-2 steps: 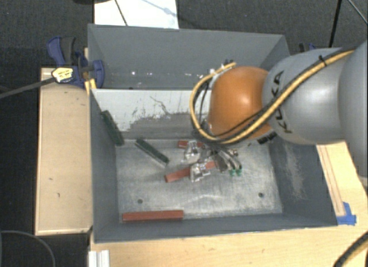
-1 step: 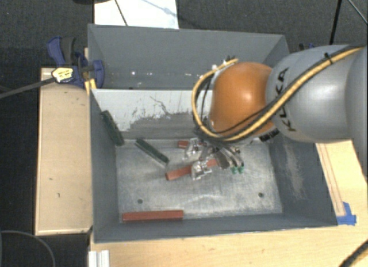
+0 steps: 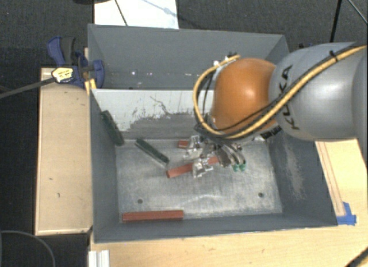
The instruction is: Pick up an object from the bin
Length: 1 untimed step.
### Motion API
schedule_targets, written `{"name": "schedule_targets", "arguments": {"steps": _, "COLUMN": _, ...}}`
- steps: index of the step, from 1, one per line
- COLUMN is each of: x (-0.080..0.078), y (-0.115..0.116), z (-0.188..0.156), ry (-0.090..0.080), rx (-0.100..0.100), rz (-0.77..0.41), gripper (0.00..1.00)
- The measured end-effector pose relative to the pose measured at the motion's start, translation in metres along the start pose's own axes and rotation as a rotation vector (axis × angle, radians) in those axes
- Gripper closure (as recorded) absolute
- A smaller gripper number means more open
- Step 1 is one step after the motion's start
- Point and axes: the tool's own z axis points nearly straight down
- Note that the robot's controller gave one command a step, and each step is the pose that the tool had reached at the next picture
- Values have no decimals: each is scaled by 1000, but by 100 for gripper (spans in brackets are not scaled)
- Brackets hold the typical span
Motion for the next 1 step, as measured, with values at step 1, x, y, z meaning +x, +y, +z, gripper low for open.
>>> {"name": "schedule_targets", "arguments": {"steps": 1, "x": 0, "y": 0, "z": -7, "ry": -1, "rx": 0, "rz": 2, "gripper": 100}}
